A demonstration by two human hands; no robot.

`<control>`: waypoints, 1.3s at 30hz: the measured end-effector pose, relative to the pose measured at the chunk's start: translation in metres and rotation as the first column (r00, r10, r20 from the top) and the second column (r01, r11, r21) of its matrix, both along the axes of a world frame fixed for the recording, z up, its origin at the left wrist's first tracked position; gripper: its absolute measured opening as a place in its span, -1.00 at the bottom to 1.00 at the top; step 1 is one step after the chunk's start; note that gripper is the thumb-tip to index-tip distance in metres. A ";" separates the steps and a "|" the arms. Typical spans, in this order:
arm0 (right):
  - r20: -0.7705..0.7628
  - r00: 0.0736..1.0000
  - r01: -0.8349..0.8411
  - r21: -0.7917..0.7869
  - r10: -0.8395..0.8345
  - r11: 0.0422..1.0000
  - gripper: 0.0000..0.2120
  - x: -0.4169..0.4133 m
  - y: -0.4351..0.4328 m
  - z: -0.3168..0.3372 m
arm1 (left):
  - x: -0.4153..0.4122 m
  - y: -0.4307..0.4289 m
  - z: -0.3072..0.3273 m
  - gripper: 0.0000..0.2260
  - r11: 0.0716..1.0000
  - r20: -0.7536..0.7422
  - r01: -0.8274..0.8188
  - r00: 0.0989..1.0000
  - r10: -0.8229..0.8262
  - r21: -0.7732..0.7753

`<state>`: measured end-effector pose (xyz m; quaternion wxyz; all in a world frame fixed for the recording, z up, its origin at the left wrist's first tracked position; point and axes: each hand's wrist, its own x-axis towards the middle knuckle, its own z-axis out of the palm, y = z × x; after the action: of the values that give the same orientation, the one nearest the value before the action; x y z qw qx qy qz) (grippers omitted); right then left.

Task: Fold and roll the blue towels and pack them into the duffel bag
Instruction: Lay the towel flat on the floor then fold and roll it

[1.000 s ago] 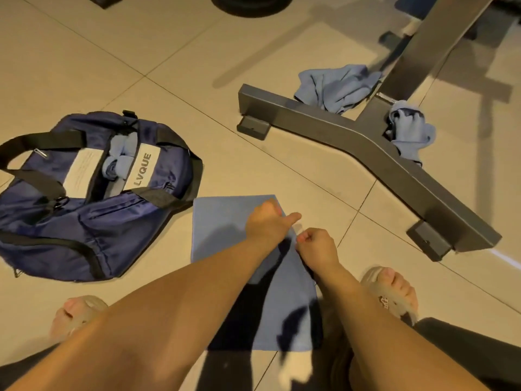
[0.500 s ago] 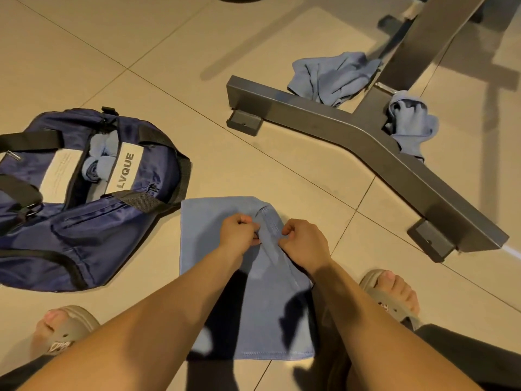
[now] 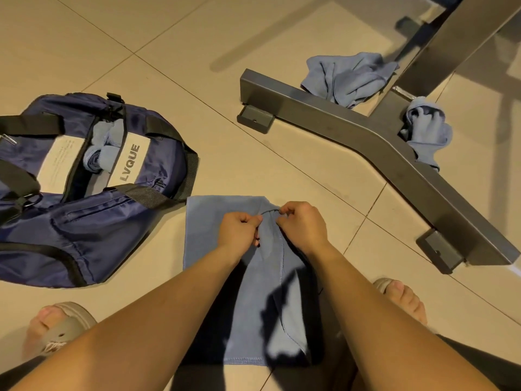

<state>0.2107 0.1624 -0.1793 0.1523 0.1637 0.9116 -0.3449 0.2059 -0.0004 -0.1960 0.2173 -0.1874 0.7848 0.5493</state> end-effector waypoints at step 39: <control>0.305 0.892 0.406 -0.212 -0.334 0.889 -0.88 -0.057 0.067 0.024 | -0.109 -0.084 0.050 -0.80 0.231 0.317 0.689 0.570 -0.758 -0.687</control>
<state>0.1540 0.2294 -0.1556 0.2224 0.3571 0.7794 -0.4643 0.0967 -0.0840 -0.1463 0.3135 0.1489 0.9377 0.0129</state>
